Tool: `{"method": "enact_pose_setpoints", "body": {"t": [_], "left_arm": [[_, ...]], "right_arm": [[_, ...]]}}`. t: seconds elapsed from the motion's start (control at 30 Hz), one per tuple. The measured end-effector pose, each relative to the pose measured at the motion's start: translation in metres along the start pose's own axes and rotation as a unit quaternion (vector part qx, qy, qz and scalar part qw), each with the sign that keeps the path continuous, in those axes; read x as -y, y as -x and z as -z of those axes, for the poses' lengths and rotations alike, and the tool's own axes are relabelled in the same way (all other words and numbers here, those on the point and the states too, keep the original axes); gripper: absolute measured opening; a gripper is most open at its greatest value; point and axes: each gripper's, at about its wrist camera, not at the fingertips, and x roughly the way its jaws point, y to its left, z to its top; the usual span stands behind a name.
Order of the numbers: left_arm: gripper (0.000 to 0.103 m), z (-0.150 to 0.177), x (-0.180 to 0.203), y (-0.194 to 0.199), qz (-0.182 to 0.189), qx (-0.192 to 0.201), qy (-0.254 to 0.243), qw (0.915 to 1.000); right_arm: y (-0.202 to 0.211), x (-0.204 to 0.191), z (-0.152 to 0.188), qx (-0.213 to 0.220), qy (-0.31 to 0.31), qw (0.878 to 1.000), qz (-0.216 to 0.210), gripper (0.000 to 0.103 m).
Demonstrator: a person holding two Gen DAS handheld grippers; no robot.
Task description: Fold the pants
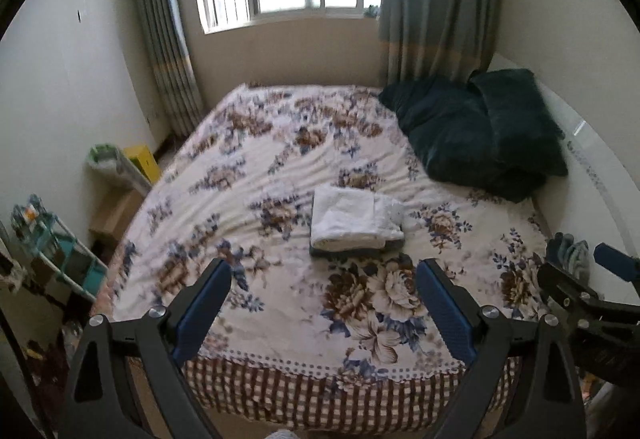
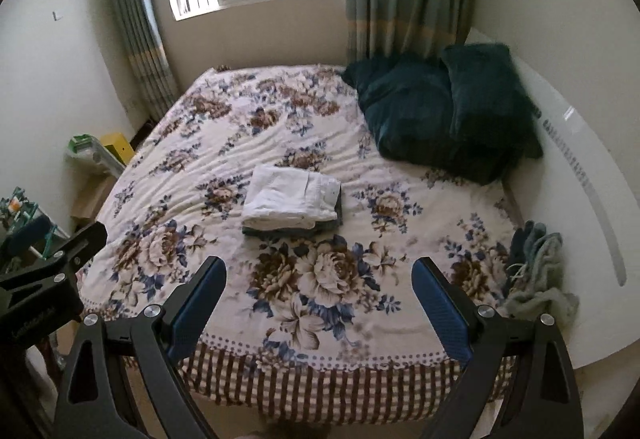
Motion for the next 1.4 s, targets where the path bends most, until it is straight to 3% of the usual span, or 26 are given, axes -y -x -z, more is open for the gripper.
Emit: {"method": "enact_pose_setpoints", "body": {"t": [0.13, 0.4, 0.7, 0.8, 0.87, 1.13, 1.4], "left_arm": [[0.095, 0.004, -0.008, 0.035, 0.007, 0.011, 0.002, 0.9999], [0.095, 0.013, -0.022, 0.072, 0.012, 0.019, 0.017, 0.9996], [0.095, 0.023, -0.033, 0.081, 0.004, 0.017, 0.026, 0.9995], [0.095, 0.022, -0.034, 0.074, -0.004, 0.017, 0.030, 0.9994], [0.103, 0.020, -0.034, 0.065, -0.005, 0.013, 0.033, 0.9994], [0.103, -0.004, -0.027, 0.020, -0.023, 0.014, 0.037, 0.9990], [0.103, -0.022, -0.017, -0.033, -0.031, -0.020, 0.029, 0.9989]], "right_arm": [[0.051, -0.011, 0.012, 0.018, 0.004, 1.000, -0.007, 0.096], [0.114, -0.020, 0.024, 0.033, 0.004, 0.999, -0.017, 0.096], [0.132, -0.026, 0.025, 0.036, 0.005, 0.999, -0.019, 0.096], [0.123, -0.021, 0.015, 0.036, 0.006, 0.999, -0.023, 0.096], [0.121, -0.021, 0.015, 0.035, 0.005, 0.999, -0.021, 0.098], [0.063, -0.011, -0.027, 0.029, 0.007, 1.000, 0.000, 0.099], [-0.010, -0.008, -0.066, 0.012, 0.016, 1.000, 0.011, 0.099]]}}
